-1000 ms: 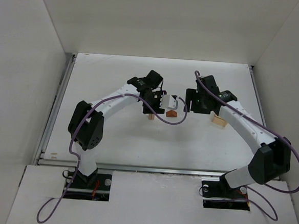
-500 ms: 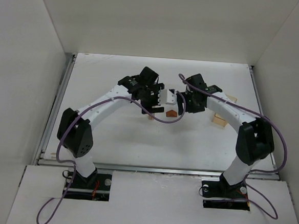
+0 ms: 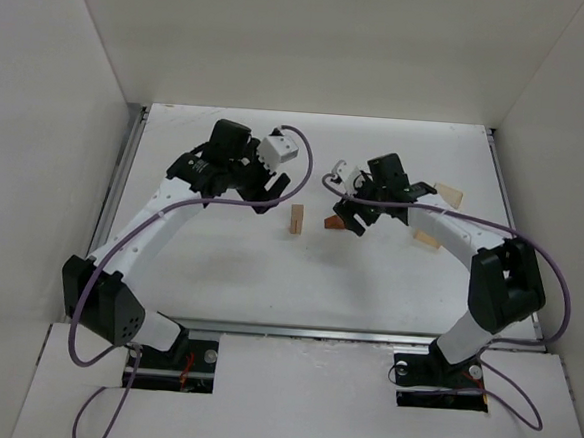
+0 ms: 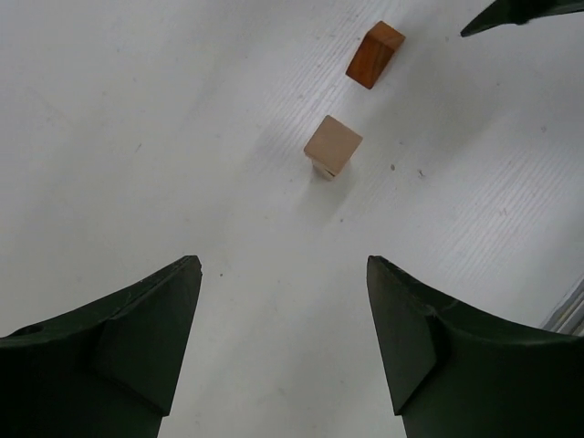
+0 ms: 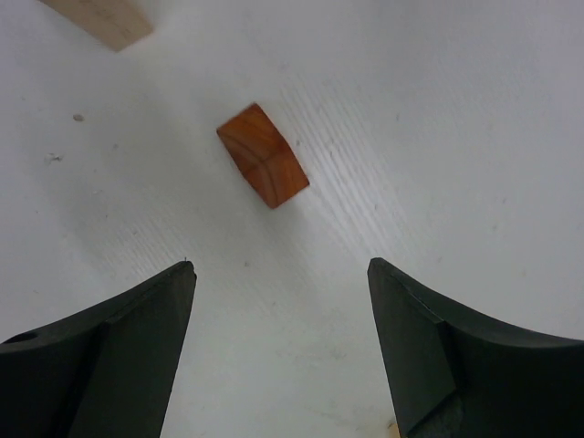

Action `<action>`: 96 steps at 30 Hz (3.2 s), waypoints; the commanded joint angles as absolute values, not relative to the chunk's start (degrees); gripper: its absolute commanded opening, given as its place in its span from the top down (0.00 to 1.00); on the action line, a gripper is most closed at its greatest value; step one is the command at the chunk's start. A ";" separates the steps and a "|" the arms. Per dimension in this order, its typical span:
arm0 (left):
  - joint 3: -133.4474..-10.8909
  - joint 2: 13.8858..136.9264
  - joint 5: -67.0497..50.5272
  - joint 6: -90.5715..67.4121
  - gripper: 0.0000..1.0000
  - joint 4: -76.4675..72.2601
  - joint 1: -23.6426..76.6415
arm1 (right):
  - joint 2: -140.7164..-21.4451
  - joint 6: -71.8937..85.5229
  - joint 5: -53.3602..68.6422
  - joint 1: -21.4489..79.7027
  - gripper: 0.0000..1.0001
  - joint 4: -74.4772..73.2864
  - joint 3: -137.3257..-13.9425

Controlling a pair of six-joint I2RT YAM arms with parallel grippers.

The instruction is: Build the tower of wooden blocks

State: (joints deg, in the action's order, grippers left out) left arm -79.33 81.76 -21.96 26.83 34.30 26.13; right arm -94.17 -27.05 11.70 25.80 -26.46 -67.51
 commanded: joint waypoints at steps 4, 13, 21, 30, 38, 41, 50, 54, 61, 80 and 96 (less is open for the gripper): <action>-72.35 76.12 -13.45 17.31 0.29 30.23 26.54 | -98.32 -52.70 25.92 25.31 0.18 -24.41 -72.67; -72.33 75.59 -10.02 17.31 0.29 30.23 26.54 | -109.60 -58.80 26.54 25.31 0.21 -38.85 -85.78; -73.39 76.64 -9.49 17.31 0.29 30.23 26.02 | -109.60 -60.82 24.79 25.83 0.24 -38.67 -83.23; -74.44 77.26 -8.96 17.31 0.29 29.71 26.02 | -111.88 -58.89 21.62 28.30 0.29 -36.30 -83.23; -74.44 77.26 -8.44 17.31 0.29 29.71 26.02 | -114.35 -55.37 19.69 28.83 0.31 -35.77 -84.99; -73.92 77.26 -8.44 17.93 0.29 29.71 26.02 | -114.35 -54.05 17.94 28.83 0.33 -34.37 -84.38; -73.92 77.26 -8.44 17.93 0.29 29.18 26.02 | -114.35 -52.12 17.93 29.36 0.42 -31.99 -84.37; -73.92 77.26 -8.44 18.45 0.29 29.18 26.02 | -114.87 -50.90 17.41 29.36 0.55 -31.99 -84.37; -73.39 77.26 -8.44 18.46 0.29 29.18 26.02 | -113.03 -50.36 17.40 29.36 0.89 -32.60 -84.37; -62.59 72.96 8.33 6.42 0.31 25.32 25.41 | -100.02 -50.70 21.09 30.66 0.98 -47.63 -103.88; -57.57 70.14 23.03 -0.62 0.13 21.80 24.35 | -107.84 -50.71 19.51 39.55 0.98 -54.49 -109.86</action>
